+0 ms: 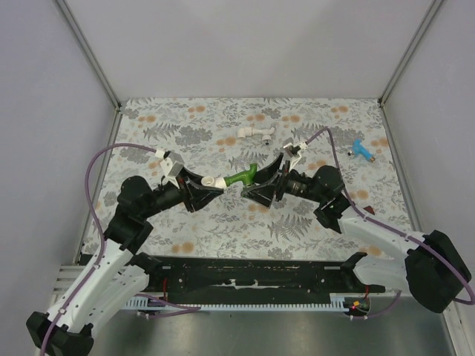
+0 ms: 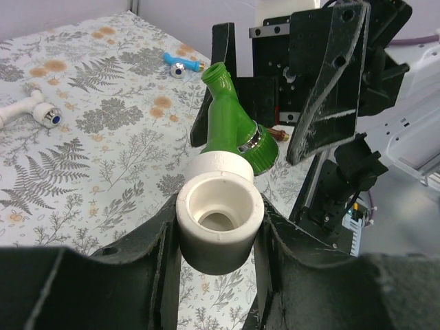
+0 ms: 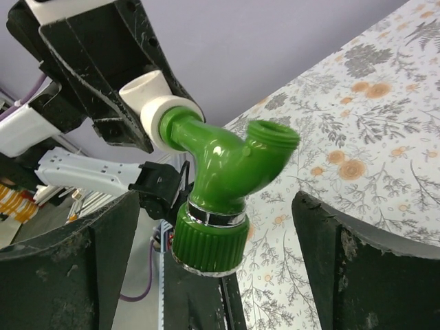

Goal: Install the water faucets

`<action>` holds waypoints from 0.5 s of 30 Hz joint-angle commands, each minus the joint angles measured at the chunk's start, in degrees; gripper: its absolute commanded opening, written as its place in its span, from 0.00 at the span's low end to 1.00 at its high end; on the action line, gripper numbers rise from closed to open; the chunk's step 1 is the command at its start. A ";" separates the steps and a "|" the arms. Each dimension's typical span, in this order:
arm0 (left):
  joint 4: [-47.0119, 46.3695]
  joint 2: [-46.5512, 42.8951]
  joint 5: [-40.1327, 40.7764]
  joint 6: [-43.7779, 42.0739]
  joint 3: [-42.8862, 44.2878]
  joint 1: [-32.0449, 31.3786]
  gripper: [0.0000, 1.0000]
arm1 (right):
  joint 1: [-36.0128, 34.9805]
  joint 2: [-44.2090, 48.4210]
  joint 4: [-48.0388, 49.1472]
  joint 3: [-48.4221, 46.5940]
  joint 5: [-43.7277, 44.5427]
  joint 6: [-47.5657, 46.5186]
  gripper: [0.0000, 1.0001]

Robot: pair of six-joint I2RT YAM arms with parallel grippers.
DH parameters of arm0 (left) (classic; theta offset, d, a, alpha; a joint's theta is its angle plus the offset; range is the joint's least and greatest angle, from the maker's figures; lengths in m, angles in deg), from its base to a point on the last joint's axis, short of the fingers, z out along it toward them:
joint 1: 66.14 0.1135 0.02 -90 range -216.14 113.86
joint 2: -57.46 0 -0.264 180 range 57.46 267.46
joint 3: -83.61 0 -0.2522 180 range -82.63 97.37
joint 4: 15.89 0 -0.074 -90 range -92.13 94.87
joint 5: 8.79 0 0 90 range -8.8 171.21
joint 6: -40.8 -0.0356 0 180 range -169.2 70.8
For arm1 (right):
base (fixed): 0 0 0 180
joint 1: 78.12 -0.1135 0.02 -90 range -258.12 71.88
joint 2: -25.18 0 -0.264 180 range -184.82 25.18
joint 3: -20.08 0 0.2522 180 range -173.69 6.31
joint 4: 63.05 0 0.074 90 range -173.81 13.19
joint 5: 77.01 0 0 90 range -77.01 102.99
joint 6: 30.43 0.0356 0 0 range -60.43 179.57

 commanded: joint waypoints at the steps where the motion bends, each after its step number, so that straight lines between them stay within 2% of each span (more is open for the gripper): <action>1: -8.37 0.25 -0.62 5.44 -0.07 0.18 0.02 | -1.39 -3.75 13.64 0.76 -2.72 0.64 0.98; 7: -4.25 -1.07 2.80 1.15 0.81 0.18 0.02 | -2.01 -7.27 16.03 -1.00 -6.06 7.15 0.98; 15: 6.82 -3.53 10.01 -9.58 3.71 0.18 0.02 | -2.62 -3.76 5.41 -3.28 -9.75 8.56 0.97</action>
